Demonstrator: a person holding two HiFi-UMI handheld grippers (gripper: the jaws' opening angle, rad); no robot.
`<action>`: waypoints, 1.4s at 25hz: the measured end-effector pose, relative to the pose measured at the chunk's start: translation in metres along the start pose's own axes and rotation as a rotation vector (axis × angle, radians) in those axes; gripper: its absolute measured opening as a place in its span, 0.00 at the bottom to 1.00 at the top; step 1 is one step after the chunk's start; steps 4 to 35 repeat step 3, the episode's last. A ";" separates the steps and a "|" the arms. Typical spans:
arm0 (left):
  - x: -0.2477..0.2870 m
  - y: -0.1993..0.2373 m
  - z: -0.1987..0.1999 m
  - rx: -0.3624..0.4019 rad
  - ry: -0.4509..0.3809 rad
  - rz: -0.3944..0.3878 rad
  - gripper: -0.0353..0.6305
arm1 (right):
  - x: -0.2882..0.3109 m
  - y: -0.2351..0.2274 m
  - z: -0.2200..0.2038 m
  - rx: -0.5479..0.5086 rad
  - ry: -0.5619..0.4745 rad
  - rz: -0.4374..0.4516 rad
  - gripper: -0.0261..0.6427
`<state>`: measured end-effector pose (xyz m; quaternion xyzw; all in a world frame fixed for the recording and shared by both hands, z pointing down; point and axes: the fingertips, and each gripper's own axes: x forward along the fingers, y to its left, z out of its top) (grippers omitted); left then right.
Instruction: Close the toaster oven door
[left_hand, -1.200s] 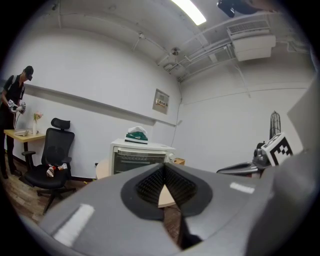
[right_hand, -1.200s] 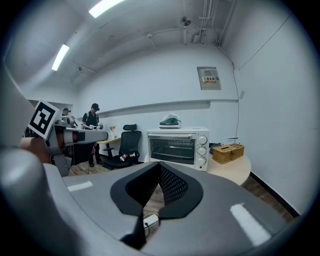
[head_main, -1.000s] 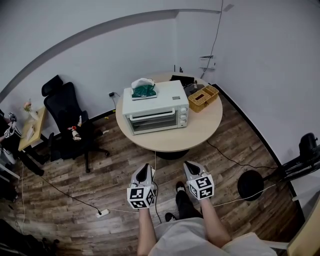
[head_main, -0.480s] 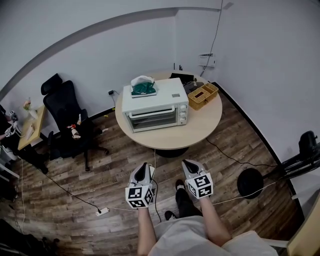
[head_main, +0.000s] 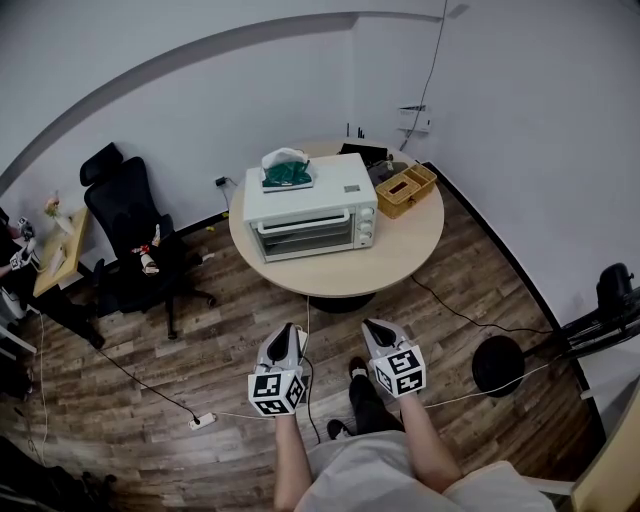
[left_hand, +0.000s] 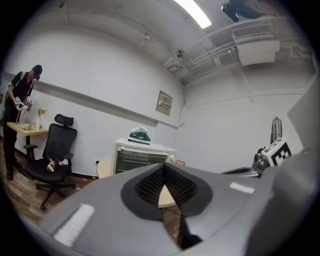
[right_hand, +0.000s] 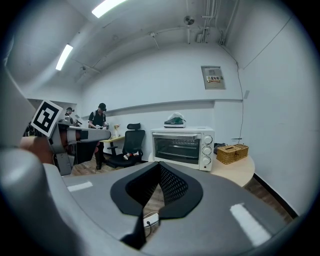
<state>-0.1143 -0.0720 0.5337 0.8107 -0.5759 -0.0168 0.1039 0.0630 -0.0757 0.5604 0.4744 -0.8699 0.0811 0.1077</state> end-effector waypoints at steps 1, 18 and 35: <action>0.000 0.002 0.004 -0.009 -0.014 0.001 0.14 | 0.001 0.000 -0.001 0.002 0.001 0.004 0.04; 0.000 0.005 0.011 -0.024 -0.041 0.003 0.14 | 0.003 0.000 -0.002 0.005 0.001 0.011 0.04; 0.000 0.005 0.011 -0.024 -0.041 0.003 0.14 | 0.003 0.000 -0.002 0.005 0.001 0.011 0.04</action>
